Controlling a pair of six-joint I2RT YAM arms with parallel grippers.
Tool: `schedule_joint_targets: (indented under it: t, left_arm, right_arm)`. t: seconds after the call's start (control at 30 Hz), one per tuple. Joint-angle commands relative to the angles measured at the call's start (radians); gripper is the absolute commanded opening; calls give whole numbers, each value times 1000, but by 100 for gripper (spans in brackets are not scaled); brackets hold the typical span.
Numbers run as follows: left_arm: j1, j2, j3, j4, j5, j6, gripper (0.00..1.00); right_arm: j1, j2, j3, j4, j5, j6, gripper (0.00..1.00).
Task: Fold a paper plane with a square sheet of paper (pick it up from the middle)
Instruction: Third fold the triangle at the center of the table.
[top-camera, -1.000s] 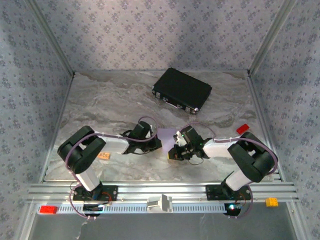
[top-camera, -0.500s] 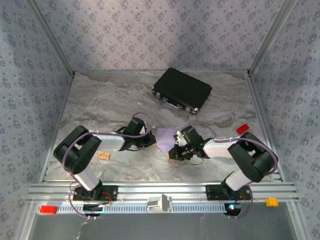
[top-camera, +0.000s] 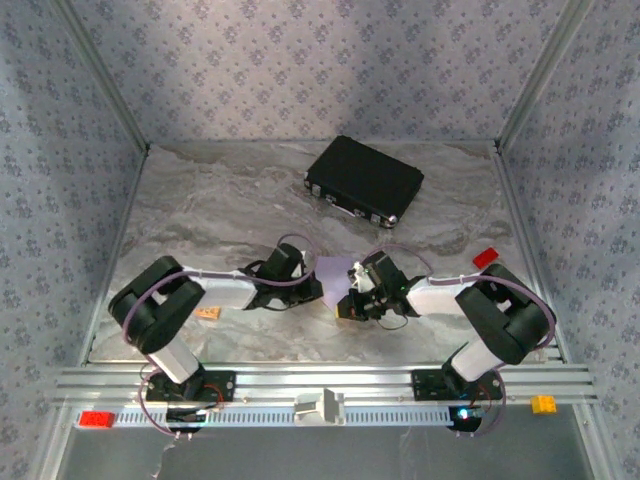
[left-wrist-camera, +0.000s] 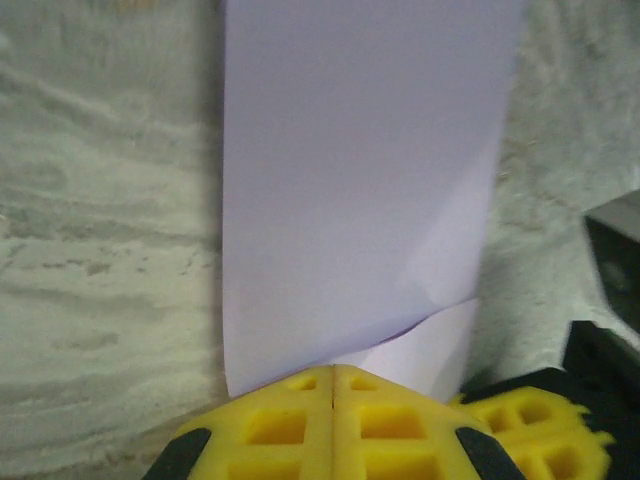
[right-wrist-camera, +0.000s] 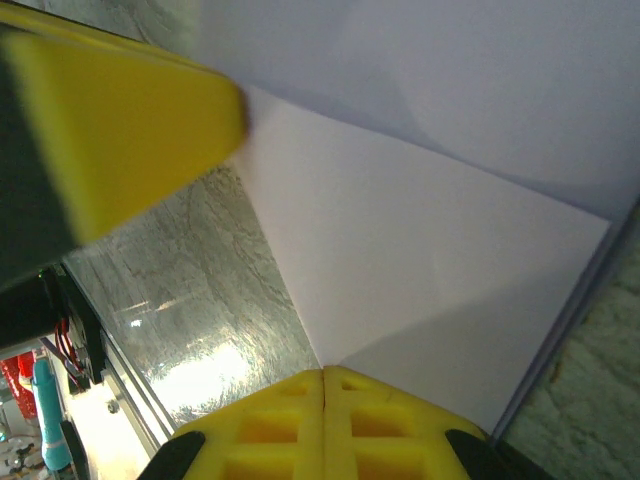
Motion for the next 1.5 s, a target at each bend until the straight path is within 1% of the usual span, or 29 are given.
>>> schedule_joint_targets:
  t: [0.0, 0.1, 0.27, 0.5, 0.63, 0.8, 1.17, 1.33, 1.47]
  left_arm:
    - [-4, 38, 29, 0, -19, -25, 1]
    - [-4, 53, 28, -54, -58, -29, 0]
    - [-4, 59, 7, -54, -48, -28, 0]
    - [-5, 55, 16, -56, -42, -20, 0]
    - [-5, 56, 22, -56, -38, -18, 0]
    - [-4, 55, 17, -62, -48, -20, 0]
    - [-3, 63, 14, -73, -54, -19, 0]
    - [-3, 65, 15, -74, -53, -18, 0]
    - [-3, 63, 15, -72, -53, -19, 0]
  right_arm:
    - [-11, 9, -24, -134, 58, -15, 3]
    - [-11, -21, -3, -149, 51, -13, 3]
    - [2, -42, 100, -195, 25, -49, 3]
    - [23, 93, 211, -169, 37, -55, 4]
    - [23, 150, 236, -170, 47, -57, 3]
    - [20, 141, 183, -177, 53, -68, 4]
    - [21, -22, 47, -211, 56, -74, 8]
    - [24, -97, -25, -215, 59, -50, 10]
    - [30, -124, -92, -170, 57, -1, 11]
